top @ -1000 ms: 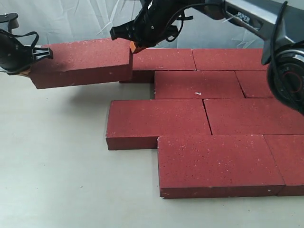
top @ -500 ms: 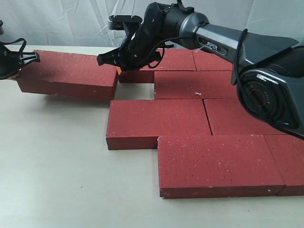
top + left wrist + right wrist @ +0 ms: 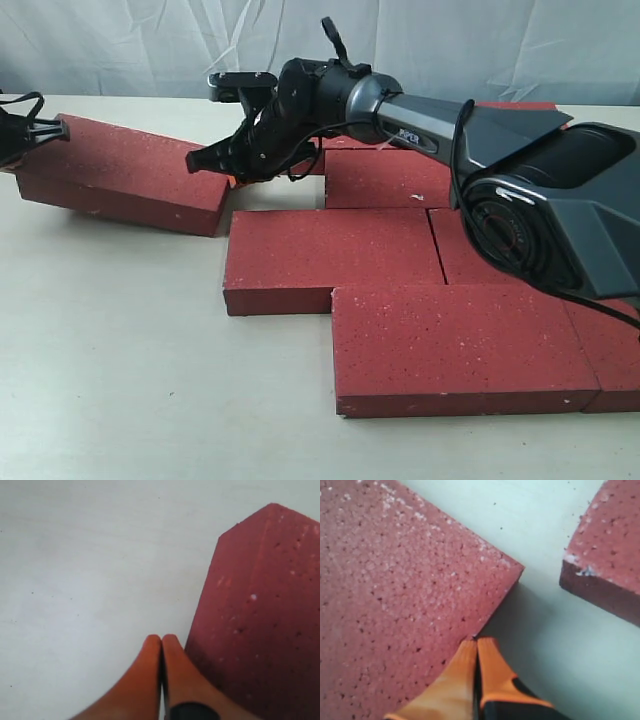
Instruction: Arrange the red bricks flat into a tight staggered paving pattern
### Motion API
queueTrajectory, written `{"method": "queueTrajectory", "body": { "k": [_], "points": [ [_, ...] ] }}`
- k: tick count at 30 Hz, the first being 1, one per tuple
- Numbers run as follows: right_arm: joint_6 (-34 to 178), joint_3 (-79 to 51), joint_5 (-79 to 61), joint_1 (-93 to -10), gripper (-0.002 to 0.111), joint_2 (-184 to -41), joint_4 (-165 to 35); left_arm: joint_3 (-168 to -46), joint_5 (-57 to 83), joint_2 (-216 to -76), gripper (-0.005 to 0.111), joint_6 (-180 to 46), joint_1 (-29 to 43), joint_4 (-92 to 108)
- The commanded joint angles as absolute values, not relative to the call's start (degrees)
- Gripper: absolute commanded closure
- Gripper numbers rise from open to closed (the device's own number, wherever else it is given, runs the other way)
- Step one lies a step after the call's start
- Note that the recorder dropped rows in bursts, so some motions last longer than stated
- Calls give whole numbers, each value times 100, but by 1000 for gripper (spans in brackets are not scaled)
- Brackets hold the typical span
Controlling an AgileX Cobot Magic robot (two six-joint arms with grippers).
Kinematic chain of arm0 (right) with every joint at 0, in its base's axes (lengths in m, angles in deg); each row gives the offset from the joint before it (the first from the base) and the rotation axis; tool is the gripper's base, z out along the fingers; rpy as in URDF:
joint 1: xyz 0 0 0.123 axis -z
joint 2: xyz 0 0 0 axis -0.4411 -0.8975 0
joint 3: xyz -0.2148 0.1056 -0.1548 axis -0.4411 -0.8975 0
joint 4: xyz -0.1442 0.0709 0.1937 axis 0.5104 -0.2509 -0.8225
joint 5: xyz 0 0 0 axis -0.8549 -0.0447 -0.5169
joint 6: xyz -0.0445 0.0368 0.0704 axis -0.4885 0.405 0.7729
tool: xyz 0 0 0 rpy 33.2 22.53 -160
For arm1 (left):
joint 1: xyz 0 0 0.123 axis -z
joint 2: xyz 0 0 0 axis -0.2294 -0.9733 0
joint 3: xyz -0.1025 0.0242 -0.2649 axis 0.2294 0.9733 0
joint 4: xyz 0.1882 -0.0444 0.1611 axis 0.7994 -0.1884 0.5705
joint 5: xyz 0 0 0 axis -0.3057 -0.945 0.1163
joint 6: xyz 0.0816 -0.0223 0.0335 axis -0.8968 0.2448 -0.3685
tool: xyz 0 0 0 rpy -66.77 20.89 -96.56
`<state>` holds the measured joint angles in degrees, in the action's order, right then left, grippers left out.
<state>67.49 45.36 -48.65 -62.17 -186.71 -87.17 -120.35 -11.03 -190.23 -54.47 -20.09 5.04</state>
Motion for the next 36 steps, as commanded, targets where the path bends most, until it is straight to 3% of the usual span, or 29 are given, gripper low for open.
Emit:
{"method": "queueTrajectory", "body": {
  "k": [1, 10, 20, 36],
  "points": [
    [7410, 4574, -4787, -6388, 109, -18619, -8545, -12045, -1264, -19082, 107, -5321, -1876, 543],
    [7969, 4574, -5314, -6100, 109, -18321, -8222, -12045, -1615, -19082, 107, -5321, -2173, 531],
    [9108, 4574, -6097, -5828, 109, -17618, -6572, -12045, -1556, -19082, 107, -5321, -2173, 573],
    [8081, 4574, -7032, -6204, 109, -17482, -7457, -12045, -1833, -19465, 107, -5335, -2173, -74]
  ]
}}
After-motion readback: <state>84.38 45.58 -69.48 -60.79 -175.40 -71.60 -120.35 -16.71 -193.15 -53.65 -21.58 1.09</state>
